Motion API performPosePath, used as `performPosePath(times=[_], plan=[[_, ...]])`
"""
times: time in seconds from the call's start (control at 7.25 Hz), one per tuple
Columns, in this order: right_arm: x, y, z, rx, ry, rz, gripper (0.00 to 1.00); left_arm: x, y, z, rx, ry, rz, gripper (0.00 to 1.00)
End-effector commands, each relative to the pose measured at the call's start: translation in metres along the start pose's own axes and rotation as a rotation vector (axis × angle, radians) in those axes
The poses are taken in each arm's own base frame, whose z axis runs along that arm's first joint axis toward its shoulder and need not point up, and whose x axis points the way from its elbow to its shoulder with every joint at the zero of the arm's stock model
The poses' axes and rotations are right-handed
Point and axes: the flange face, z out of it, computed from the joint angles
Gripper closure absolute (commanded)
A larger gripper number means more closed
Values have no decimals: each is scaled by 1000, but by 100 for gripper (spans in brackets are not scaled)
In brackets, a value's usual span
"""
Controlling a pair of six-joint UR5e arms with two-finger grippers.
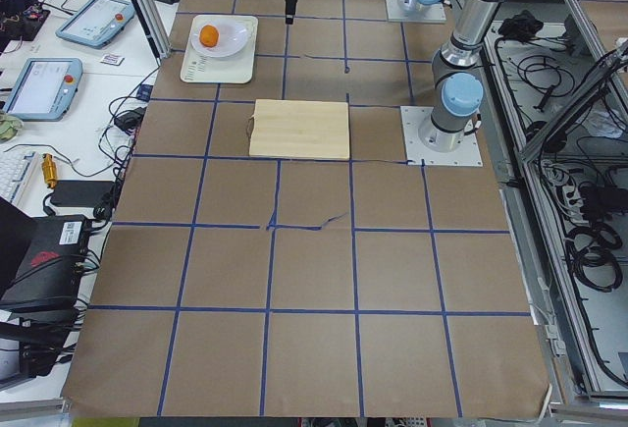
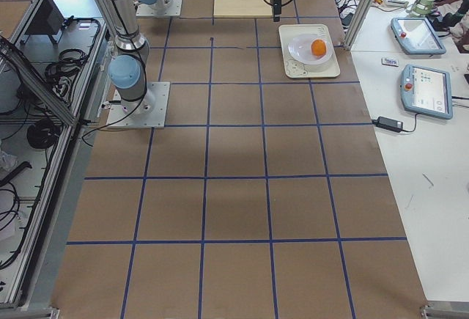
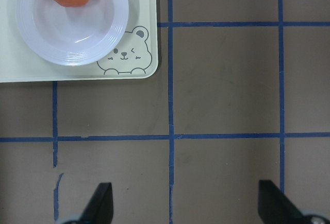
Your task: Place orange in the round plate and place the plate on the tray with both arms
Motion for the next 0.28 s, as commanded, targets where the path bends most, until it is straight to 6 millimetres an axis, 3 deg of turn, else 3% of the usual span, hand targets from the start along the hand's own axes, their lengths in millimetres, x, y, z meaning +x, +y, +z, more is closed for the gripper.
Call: performPosePath(times=[0.0, 0.14], plan=[[-1, 3, 2, -22, 4, -2, 0, 0, 1, -1, 2, -2, 0, 0], [0, 4, 3, -25, 6, -1, 0, 0, 1, -1, 2, -2, 0, 0]])
